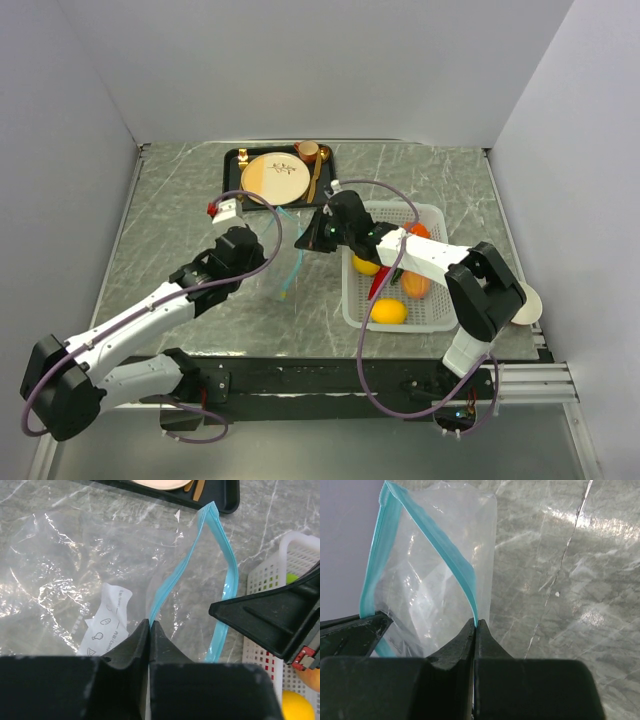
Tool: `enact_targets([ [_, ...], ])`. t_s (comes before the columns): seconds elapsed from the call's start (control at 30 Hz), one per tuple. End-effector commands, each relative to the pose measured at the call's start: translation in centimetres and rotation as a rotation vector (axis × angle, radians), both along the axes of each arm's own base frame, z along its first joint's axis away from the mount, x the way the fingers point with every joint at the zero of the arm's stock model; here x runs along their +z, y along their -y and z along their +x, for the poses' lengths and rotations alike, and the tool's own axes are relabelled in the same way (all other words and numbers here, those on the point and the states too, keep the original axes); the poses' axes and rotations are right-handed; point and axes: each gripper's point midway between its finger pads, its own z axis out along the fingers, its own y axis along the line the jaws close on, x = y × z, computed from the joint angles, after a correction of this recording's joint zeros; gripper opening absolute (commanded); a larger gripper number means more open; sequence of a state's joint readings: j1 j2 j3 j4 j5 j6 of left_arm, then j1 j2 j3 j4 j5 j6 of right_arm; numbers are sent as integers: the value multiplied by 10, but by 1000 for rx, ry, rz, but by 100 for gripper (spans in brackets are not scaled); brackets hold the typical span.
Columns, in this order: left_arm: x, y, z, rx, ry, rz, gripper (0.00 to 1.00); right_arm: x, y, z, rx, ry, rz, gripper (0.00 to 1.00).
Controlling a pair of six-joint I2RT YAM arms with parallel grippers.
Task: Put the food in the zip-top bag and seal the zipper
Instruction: Pick up the zipper food storage bag at the center of the board.
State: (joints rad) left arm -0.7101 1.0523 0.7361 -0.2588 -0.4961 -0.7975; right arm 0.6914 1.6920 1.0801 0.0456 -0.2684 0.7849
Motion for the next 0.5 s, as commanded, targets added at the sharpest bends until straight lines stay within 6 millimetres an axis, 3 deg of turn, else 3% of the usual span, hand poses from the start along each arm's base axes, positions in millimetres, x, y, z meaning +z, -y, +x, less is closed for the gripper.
enact_targets([
  [0.0, 35, 7, 7, -10, 84, -76, 3, 16, -14, 3, 51, 43, 11, 0],
  [0.23, 45, 15, 6, -47, 119, -118, 1, 13, -10, 3, 51, 44, -36, 1],
  [0.3, 42, 15, 7, -42, 112, -115, 1, 17, -5, 8, 38, 72, -71, 13],
  [0.33, 41, 15, 7, -39, 108, -116, 1, 15, 1, 9, 22, 69, -98, 26],
  [0.37, 39, 15, 7, -37, 104, -116, 1, 22, 6, 10, 3, 89, -105, 57],
  [0.47, 38, 16, 6, -43, 107, -125, 1, 44, 27, 16, -68, 164, -139, 62],
])
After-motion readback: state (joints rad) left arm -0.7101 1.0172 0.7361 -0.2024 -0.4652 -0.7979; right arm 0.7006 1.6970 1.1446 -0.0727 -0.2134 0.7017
